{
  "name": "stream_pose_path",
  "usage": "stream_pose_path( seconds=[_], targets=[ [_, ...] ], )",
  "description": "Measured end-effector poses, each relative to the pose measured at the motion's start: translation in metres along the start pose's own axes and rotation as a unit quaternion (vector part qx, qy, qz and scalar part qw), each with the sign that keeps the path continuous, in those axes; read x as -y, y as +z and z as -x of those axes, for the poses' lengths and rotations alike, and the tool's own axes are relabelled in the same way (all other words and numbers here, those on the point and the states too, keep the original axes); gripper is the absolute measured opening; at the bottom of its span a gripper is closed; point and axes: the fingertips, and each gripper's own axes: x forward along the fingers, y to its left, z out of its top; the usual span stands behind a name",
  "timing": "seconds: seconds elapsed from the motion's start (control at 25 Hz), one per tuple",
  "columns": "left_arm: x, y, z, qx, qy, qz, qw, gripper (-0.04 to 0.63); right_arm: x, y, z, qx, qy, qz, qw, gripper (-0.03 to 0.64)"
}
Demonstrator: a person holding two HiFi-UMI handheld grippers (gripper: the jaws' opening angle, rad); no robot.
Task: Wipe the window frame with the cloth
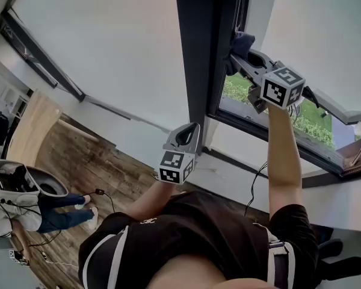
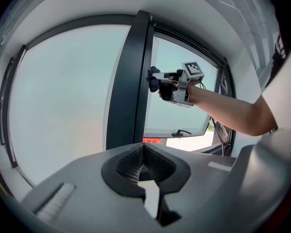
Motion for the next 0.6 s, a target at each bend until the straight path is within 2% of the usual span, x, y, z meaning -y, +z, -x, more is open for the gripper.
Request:
stream_pose_path(
  seconds=[0.36, 0.6],
  targets=[
    [0.002, -0.006, -0.001, -0.007, -0.001, -0.003, 1.0000, 0.009, -0.001, -0.023, 0.000, -0.025, 0.005, -0.006, 1.000, 0.087],
    [0.003, -0.010, -0.002, -0.009, -0.001, -0.004, 1.0000, 0.009, -0.003, -0.044, -0.001, -0.050, -0.001, 0.009, 0.999, 0.087]
  ],
)
